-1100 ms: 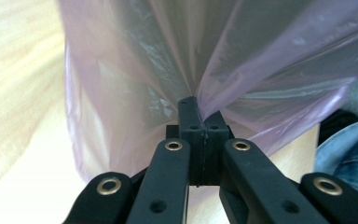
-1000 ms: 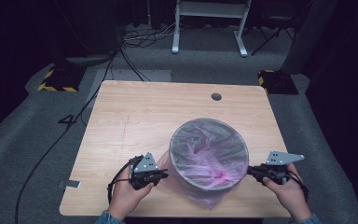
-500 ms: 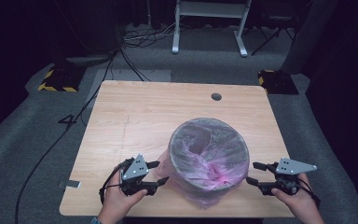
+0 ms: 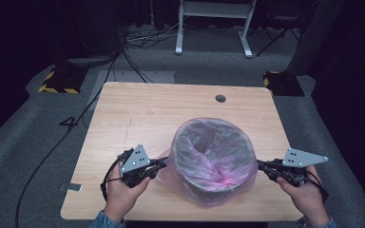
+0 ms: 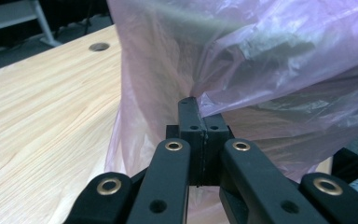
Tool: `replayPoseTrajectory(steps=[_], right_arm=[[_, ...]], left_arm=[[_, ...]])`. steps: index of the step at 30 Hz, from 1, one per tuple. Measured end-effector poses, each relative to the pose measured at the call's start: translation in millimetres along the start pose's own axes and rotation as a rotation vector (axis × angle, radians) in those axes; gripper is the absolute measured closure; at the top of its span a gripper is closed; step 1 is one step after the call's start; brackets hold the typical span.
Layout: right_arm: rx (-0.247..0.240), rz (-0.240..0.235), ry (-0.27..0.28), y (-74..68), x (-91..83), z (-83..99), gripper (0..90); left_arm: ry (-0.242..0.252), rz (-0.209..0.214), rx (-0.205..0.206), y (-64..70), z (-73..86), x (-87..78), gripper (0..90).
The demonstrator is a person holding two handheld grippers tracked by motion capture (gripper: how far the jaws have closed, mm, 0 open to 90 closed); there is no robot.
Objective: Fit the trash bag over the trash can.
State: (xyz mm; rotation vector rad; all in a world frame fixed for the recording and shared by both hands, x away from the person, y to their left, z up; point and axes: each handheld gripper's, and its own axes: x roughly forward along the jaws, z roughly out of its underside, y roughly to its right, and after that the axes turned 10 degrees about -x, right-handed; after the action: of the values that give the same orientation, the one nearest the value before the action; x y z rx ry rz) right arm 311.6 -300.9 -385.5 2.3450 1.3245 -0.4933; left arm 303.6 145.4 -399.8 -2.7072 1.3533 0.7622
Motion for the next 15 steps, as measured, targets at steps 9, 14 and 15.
replayPoseTrajectory(steps=[9,14,15], right_arm=[[0.081,-0.041,-0.114,21.1,38.3,20.3,90.0],[0.113,-0.042,-0.147,32.1,54.1,32.6,90.0],[0.111,-0.032,-0.158,34.0,55.5,34.2,90.0]], left_arm=[[-0.093,0.022,-0.063,-11.0,13.9,23.4,90.0],[-0.111,-0.006,-0.065,-16.4,15.4,27.5,90.0],[-0.115,-0.017,-0.073,-19.5,16.0,28.0,90.0]])
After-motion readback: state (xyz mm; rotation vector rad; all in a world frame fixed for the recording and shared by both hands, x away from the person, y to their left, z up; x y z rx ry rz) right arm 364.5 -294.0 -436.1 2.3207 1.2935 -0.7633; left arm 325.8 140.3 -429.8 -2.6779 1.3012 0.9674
